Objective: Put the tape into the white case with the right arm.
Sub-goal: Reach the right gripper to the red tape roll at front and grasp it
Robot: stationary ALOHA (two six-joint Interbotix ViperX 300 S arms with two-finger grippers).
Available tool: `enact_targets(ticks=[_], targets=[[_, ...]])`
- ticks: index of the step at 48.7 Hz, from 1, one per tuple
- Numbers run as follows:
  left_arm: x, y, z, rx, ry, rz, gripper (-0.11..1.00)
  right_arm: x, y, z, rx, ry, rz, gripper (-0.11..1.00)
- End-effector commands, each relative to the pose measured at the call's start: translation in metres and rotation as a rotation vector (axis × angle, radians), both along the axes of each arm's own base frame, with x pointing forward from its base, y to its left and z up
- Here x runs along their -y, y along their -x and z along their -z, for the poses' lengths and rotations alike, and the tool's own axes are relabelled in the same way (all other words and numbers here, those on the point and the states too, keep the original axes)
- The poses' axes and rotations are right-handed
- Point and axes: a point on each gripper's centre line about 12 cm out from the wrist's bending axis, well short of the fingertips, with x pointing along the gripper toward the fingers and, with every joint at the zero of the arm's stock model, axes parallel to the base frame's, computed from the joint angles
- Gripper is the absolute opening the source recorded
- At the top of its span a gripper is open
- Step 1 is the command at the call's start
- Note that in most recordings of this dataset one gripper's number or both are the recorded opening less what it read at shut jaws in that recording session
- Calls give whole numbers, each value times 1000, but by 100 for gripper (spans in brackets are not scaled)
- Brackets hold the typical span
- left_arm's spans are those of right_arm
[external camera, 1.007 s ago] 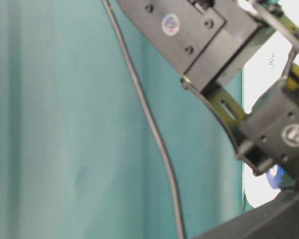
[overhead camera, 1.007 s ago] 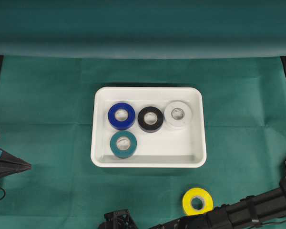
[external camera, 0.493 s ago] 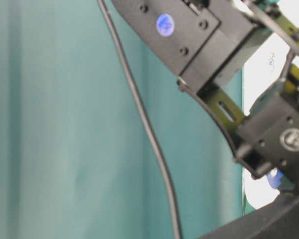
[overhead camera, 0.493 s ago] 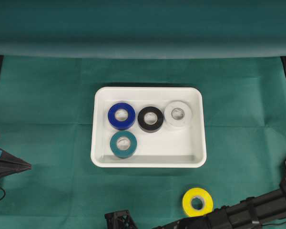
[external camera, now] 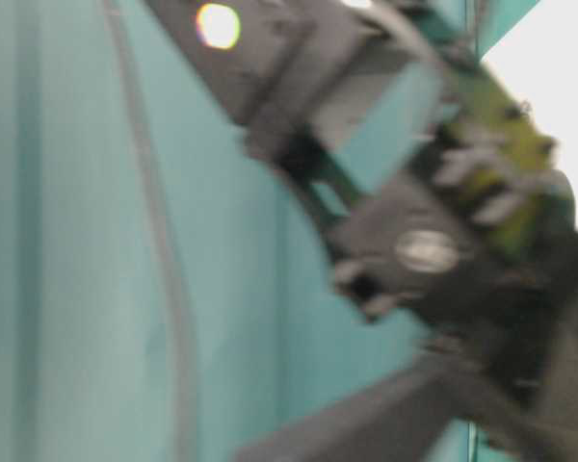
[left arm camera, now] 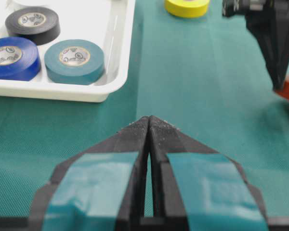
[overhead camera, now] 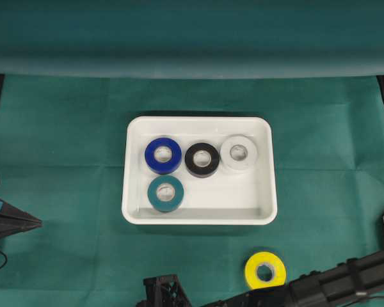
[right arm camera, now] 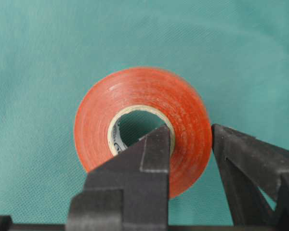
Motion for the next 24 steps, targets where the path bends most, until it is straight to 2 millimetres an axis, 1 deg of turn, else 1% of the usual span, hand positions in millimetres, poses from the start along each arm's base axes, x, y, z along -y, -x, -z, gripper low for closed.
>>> enact_targets(ticks=[1,7,24], targets=[[0,-1,-5,9,-2,-1,0,1,1,-45,71,-17,10,2],[0,-1,-5,9,-2,-1,0,2,2,-52,79,-16,13,2],[0,-1,-5,9,-2,-1,0,3,2,-51,75,-11,16,2]])
